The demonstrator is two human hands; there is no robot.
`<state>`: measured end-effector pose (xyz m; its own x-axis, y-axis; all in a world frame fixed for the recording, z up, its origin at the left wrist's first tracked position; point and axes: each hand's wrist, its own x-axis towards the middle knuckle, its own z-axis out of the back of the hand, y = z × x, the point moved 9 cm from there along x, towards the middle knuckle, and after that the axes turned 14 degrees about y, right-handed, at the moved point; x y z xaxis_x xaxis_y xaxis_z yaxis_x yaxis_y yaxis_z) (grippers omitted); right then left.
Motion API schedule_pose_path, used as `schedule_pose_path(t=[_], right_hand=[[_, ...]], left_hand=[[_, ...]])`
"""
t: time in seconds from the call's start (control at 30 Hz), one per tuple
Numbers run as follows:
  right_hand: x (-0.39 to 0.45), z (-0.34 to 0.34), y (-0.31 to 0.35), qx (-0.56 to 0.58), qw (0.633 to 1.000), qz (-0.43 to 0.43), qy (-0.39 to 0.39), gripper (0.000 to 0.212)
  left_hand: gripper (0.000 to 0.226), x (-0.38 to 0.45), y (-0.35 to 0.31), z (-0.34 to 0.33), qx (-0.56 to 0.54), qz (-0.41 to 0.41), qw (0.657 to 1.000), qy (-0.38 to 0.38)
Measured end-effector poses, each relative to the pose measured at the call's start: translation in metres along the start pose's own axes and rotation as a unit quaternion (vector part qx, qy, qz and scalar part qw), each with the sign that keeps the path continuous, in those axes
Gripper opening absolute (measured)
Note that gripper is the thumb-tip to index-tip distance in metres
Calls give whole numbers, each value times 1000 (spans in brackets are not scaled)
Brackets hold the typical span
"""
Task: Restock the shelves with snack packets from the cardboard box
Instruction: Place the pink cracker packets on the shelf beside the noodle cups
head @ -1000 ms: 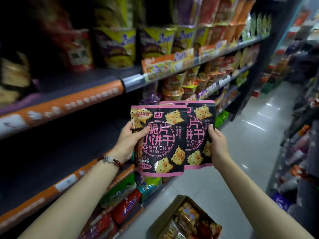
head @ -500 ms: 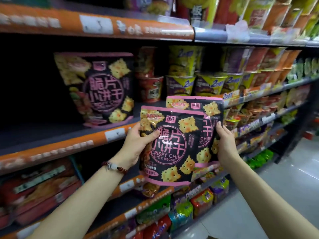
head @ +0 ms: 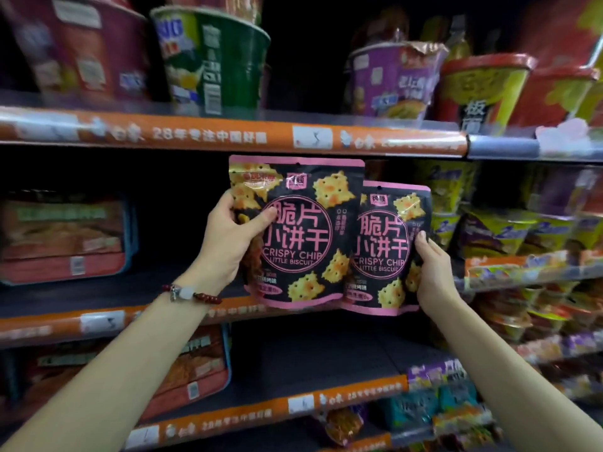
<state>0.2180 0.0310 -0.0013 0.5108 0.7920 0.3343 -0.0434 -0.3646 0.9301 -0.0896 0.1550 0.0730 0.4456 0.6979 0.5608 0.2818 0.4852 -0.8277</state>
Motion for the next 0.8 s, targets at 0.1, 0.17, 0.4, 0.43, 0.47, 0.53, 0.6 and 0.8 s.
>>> schedule_pose_path(t=[0.1, 0.17, 0.4, 0.43, 0.47, 0.53, 0.6, 0.8], right_hand=[[14, -5, 6, 3, 1000, 3, 7, 29], [20, -6, 10, 2, 1000, 10, 4, 29], [39, 7, 22, -9, 1000, 5, -27, 34], [40, 6, 22, -9, 1000, 8, -27, 34], [40, 4, 22, -12, 1000, 10, -24, 34], [40, 1, 17, -19, 1000, 13, -4, 33], [39, 0, 12, -10, 1000, 16, 13, 30], [40, -18, 16, -85, 988, 38, 124, 27]], left_hand=[[36, 8, -9, 15, 47, -30, 998, -38], [40, 12, -8, 18, 60, -38, 996, -57], [64, 18, 8, 10, 97, -18, 992, -76], [54, 16, 12, 7, 100, -19, 992, -74], [48, 13, 18, 5, 102, -19, 992, -76], [48, 7, 26, 6, 102, -16, 990, -91], [54, 8, 31, 7, 112, -11, 991, -72], [76, -4, 75, -10, 151, 118, 979, 66]])
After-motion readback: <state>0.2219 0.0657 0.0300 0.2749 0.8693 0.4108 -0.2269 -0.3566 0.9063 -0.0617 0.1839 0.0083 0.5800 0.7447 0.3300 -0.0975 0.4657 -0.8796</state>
